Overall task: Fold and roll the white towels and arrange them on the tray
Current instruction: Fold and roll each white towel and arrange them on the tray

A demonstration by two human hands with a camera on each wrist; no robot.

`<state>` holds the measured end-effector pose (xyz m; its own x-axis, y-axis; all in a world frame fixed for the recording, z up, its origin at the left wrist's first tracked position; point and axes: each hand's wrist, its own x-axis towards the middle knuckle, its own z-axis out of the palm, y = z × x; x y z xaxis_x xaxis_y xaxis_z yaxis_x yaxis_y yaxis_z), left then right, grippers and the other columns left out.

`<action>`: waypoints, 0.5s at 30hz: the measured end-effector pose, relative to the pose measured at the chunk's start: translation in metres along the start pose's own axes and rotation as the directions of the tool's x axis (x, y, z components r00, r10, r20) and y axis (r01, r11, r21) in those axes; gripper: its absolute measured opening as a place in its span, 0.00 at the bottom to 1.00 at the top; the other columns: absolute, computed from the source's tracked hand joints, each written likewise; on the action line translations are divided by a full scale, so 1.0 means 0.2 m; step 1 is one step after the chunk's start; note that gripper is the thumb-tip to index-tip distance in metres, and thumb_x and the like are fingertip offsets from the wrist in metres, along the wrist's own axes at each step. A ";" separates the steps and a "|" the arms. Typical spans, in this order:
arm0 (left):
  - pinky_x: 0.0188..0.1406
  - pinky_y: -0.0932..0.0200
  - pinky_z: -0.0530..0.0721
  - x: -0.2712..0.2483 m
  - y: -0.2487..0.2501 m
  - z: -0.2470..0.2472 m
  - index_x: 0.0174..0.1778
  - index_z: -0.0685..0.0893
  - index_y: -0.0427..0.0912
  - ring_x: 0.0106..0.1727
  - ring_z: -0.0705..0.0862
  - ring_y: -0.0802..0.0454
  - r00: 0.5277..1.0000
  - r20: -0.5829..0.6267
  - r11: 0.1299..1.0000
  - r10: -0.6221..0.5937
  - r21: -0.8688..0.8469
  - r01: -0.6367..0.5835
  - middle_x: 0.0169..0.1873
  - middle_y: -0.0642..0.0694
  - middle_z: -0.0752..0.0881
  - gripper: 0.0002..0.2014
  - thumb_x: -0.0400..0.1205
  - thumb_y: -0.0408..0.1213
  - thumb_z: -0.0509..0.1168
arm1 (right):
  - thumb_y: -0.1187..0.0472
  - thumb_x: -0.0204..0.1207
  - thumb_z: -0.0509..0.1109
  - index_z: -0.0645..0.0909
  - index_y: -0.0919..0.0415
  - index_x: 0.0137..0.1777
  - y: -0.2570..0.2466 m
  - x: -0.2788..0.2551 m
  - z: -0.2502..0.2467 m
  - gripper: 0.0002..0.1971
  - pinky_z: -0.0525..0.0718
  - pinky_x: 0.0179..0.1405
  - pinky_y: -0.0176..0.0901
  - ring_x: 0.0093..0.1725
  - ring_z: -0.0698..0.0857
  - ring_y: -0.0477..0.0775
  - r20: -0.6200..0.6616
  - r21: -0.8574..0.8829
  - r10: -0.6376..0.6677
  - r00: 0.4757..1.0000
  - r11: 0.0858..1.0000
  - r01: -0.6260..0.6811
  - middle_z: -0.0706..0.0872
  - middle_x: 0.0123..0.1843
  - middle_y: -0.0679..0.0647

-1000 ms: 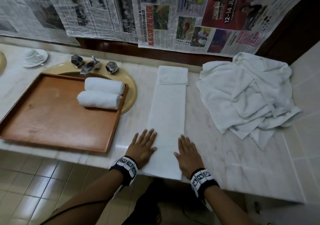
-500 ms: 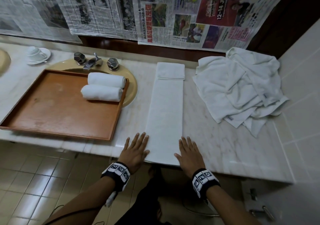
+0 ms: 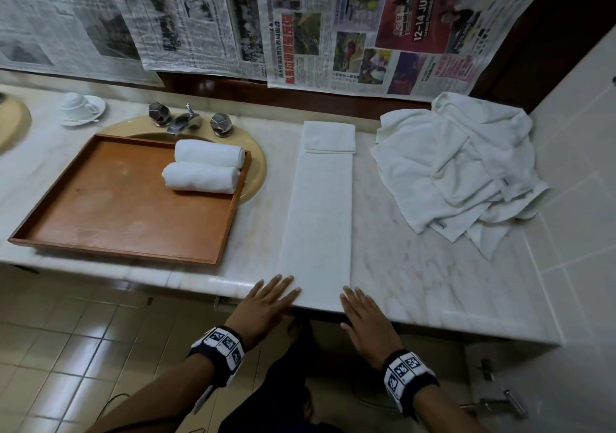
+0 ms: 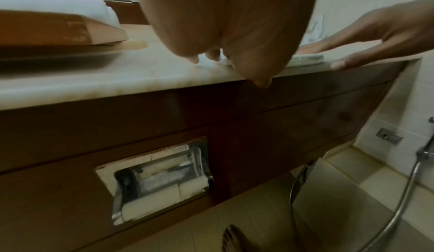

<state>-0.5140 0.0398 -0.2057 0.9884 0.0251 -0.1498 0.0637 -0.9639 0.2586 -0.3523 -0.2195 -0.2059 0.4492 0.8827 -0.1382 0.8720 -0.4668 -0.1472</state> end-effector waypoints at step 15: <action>0.50 0.53 0.78 0.13 0.00 -0.24 0.54 0.89 0.41 0.54 0.84 0.44 0.997 -0.023 0.980 -0.070 -0.187 0.064 0.53 0.45 0.86 0.09 0.83 0.37 0.66 | 0.58 0.44 0.90 0.79 0.47 0.37 -0.03 0.19 -0.17 0.25 0.77 0.27 0.41 0.33 0.81 0.49 0.035 0.089 0.066 0.997 0.994 -0.069 0.80 0.36 0.43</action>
<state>-0.4809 0.0523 -0.1643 0.9845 0.0987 -0.1452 0.1519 -0.8938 0.4220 -0.3337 -0.1818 -0.1769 0.4989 0.8473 -0.1823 0.8181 -0.5298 -0.2234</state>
